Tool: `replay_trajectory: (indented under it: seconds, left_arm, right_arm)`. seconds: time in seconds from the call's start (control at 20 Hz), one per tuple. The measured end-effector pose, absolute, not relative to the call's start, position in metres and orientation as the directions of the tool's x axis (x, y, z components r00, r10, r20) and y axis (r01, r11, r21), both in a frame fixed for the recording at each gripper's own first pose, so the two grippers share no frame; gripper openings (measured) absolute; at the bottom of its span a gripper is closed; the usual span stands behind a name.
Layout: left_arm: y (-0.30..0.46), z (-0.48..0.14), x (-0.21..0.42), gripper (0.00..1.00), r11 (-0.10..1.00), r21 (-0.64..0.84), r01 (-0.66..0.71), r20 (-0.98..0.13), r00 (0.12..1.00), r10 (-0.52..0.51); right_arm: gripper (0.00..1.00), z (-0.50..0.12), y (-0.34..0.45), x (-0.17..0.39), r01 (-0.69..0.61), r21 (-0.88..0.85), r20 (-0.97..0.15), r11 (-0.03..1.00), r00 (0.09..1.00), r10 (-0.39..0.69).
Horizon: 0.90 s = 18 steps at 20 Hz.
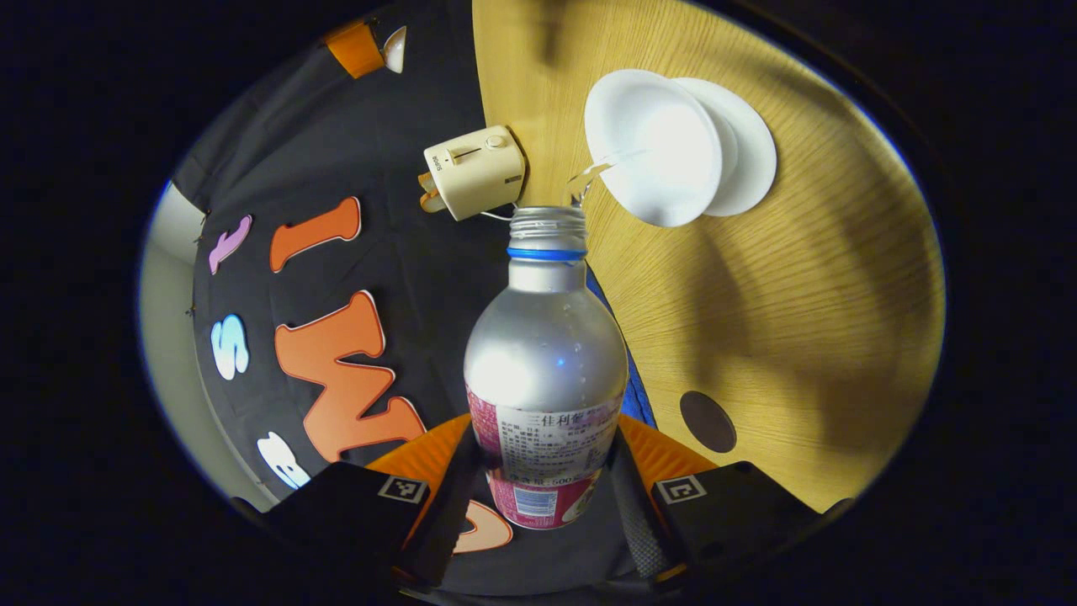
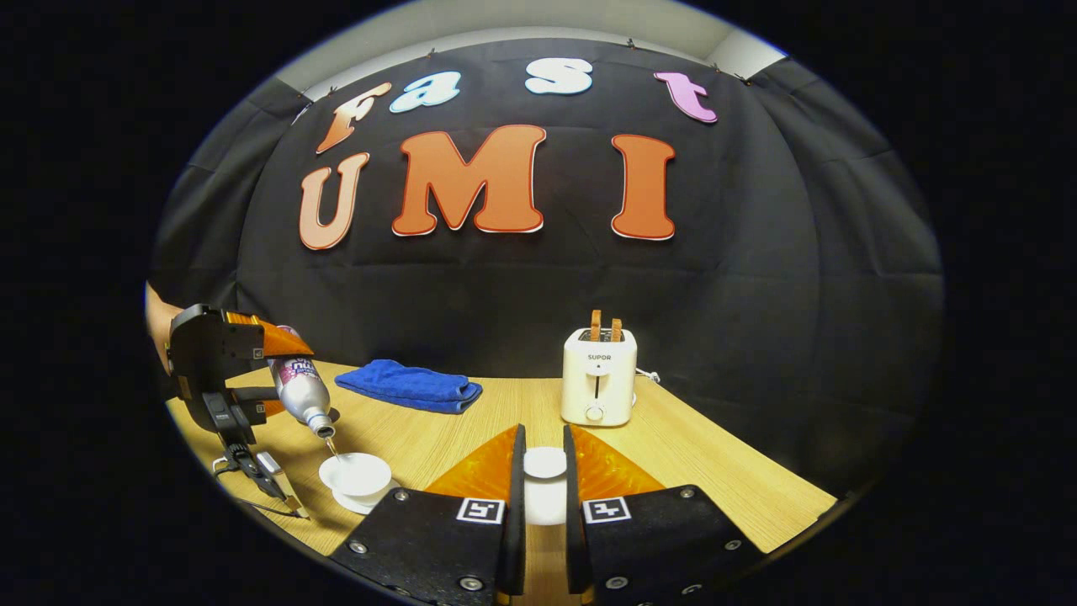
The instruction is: Open the teacup lid with one hand, grasp the water bottle and pour water into the teacup with the other hand; after pouring, place the water bottle on the coaster and then close the teacup lid.
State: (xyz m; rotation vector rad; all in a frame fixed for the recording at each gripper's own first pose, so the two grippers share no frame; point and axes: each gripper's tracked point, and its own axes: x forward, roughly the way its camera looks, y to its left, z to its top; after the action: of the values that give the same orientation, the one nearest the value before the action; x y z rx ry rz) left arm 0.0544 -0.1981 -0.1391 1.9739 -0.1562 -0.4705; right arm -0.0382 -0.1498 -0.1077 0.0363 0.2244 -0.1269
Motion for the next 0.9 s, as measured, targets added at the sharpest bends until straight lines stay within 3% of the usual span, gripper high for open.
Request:
replay_trajectory:
  seconds: [0.9]
  left_arm:
    - [-0.205,-0.087,0.064,0.83,-0.531,0.846,-0.042,-0.166,0.926,-0.338]
  right_arm:
    - [0.2,-0.105,-0.149,-0.037,0.112,0.014,-0.212,0.994,0.971,-0.107]
